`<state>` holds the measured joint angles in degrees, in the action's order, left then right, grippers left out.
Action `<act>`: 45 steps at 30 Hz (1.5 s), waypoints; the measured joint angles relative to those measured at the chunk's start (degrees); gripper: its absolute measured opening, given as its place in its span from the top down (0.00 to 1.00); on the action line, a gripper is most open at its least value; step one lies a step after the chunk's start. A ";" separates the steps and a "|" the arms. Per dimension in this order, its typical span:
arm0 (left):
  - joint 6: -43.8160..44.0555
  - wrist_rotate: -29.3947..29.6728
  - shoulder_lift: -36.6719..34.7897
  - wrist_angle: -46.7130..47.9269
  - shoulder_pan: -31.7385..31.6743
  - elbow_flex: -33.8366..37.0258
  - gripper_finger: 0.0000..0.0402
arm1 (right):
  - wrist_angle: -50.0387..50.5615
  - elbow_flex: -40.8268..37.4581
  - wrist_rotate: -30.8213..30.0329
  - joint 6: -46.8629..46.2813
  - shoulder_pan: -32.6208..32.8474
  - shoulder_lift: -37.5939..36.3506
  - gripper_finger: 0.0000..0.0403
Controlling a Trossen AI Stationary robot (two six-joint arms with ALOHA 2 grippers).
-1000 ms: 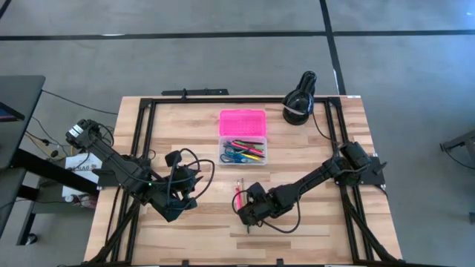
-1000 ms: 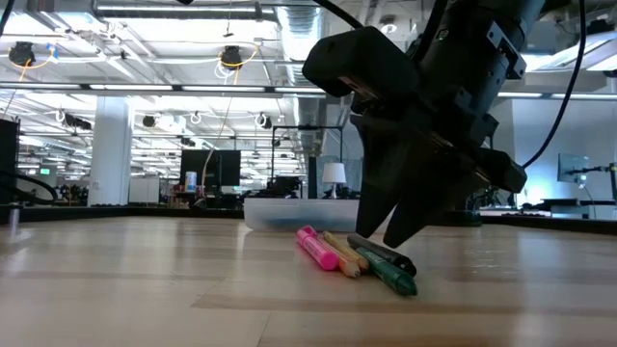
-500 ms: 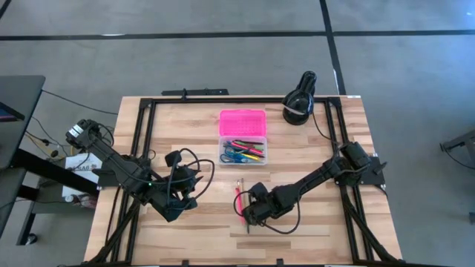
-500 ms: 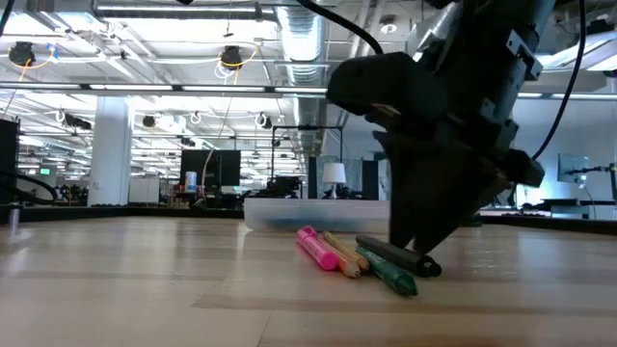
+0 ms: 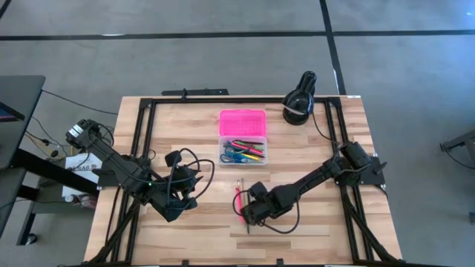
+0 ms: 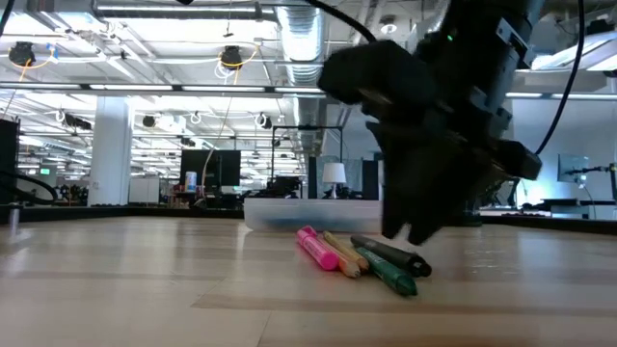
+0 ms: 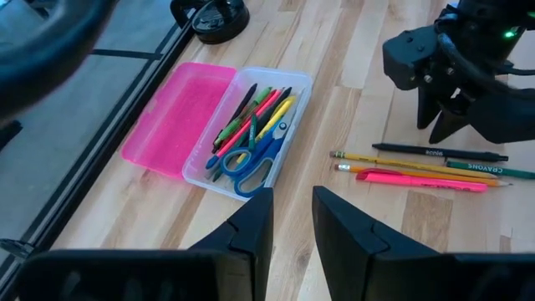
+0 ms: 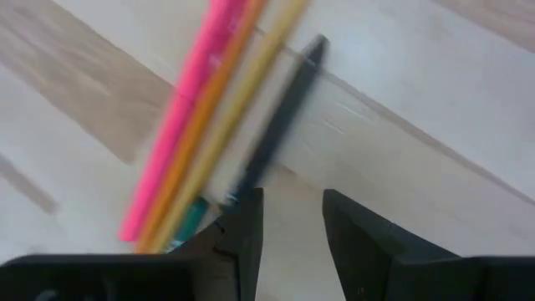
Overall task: Pick & place school supplies into a supply box
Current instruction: Put the black pen into the pink supply box
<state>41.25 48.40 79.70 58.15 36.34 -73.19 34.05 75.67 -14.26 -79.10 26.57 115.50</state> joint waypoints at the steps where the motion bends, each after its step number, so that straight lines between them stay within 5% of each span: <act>1: 0.00 0.00 0.00 0.00 0.00 0.00 0.80 | -0.36 0.45 -0.48 0.02 0.00 0.00 0.71; 25: 0.55 -1.11 0.00 -0.02 0.00 -0.02 0.80 | -4.31 0.95 -2.43 1.04 -0.02 0.42 0.71; 45: 0.55 -1.16 0.00 0.22 -0.07 -0.04 0.80 | -3.29 1.37 2.45 1.58 1.50 4.42 0.71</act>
<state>41.80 47.24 79.70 58.37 36.27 -73.23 30.77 77.03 -11.81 -77.53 28.06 119.92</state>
